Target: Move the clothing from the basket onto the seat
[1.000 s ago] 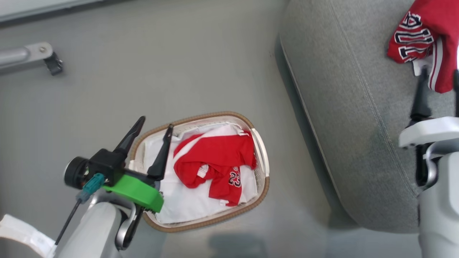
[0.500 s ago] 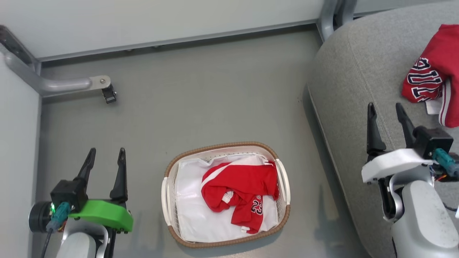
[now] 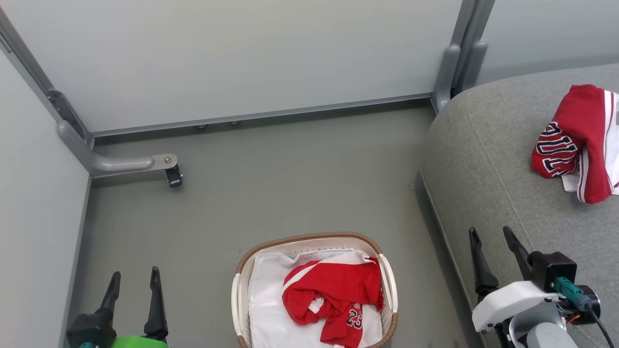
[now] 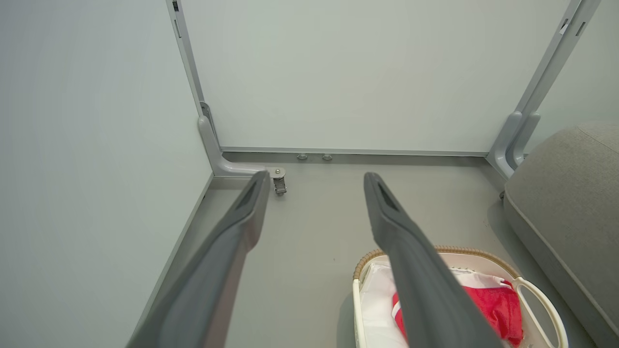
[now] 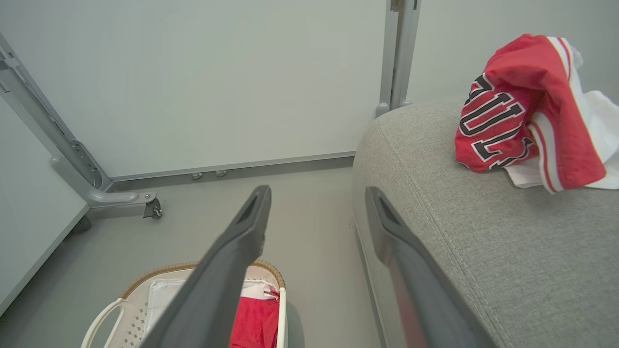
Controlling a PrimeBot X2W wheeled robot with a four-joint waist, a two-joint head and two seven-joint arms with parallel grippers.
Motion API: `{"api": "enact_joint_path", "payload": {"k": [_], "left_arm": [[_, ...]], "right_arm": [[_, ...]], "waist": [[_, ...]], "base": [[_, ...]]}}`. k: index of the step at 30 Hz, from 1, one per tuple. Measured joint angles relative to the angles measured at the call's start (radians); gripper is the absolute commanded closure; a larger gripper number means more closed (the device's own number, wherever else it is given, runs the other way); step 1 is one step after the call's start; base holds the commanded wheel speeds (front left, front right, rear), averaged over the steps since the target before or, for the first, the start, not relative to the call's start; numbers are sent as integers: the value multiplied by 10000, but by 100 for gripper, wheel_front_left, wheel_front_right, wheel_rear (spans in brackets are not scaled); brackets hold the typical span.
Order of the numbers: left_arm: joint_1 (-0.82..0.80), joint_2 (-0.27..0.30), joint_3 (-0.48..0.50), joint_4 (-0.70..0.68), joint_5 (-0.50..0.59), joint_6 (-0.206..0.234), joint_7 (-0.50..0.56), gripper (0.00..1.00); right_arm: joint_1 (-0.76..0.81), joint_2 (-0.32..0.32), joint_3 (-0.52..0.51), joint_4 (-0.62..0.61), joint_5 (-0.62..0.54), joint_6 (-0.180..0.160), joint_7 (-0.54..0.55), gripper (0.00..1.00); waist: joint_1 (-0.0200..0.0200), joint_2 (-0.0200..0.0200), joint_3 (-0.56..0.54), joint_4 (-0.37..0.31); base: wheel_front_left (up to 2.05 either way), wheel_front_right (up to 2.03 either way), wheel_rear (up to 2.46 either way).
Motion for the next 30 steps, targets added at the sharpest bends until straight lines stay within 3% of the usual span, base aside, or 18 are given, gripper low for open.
{"api": "enact_joint_path", "payload": {"k": [14,20,30], "left_arm": [[211,-263,-439,236,42,-86,0,0],[-603,-84,-1682,715,-476,-88,-2,0],[-2476,696,-3461,1547,-1200,-90,0,0]], "right_arm": [[2,-2,399,-173,151,0,0,0],[-850,-2,591,-677,86,0,0,0],[-2412,-8,1145,-1894,339,0,-13,0]], "waist": [[0,0,-97,-176],[0,0,588,-357],[0,0,2353,-954]], "base": [[0,0,0],[0,0,0],[0,0,0]]}}
